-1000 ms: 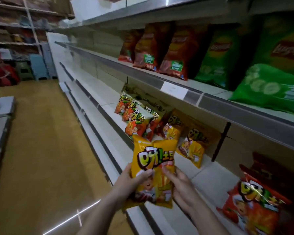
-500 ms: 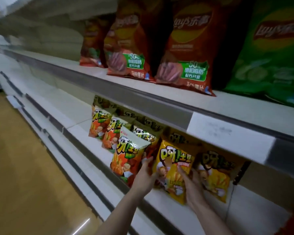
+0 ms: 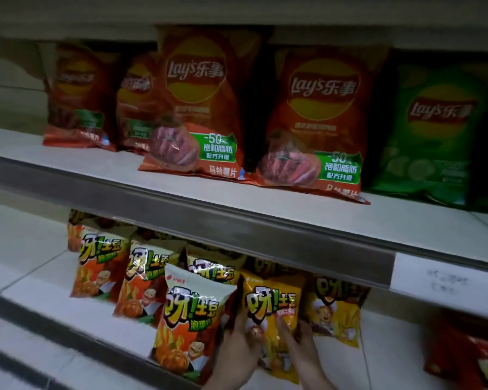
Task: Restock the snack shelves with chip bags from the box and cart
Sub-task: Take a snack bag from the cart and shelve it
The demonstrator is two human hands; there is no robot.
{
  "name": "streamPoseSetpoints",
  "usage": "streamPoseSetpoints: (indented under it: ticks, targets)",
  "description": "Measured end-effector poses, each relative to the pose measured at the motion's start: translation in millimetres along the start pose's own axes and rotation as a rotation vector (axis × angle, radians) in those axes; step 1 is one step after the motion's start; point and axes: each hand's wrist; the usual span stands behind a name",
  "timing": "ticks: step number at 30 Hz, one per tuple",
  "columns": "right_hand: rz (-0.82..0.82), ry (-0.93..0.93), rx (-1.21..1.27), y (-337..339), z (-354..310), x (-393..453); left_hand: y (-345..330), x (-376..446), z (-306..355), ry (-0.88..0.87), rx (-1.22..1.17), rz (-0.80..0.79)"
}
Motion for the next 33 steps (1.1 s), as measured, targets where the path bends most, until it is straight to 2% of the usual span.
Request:
streamPoseSetpoints:
  ticks: [4, 9, 13, 18, 24, 33]
  targets:
    - [0.146, 0.084, 0.009, 0.8, -7.3, -20.7, 20.2, -10.2, 3.2, -0.052, -0.018, -0.025]
    - [0.256, 0.189, 0.0, 33.8, -4.6, -73.2, 25.1, -30.2, 29.5, -0.089, -0.32, -0.072]
    - [0.322, 0.105, 0.185, 88.0, -7.3, -132.4, -6.3, -65.2, 78.0, -0.174, -0.422, -0.218]
    - [0.629, 0.134, 0.365, 186.1, -1.7, -216.0, -80.7, -112.9, 139.7, -0.222, -0.503, -0.442]
    - [0.986, 0.205, 0.47, 317.3, 38.5, -336.3, -199.6, -194.7, 206.4, -0.25, -0.489, -0.809]
    - [1.403, 0.174, 0.436, 490.9, 116.7, -548.3, -403.6, -409.2, 274.3, -0.354, -0.436, -1.218]
Point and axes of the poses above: each hand's wrist, its own x-axis towards the middle knuckle, its own y-axis out of the back of the hand, z = x × y, and after that the axes turned 2 degrees about -x, right-handed
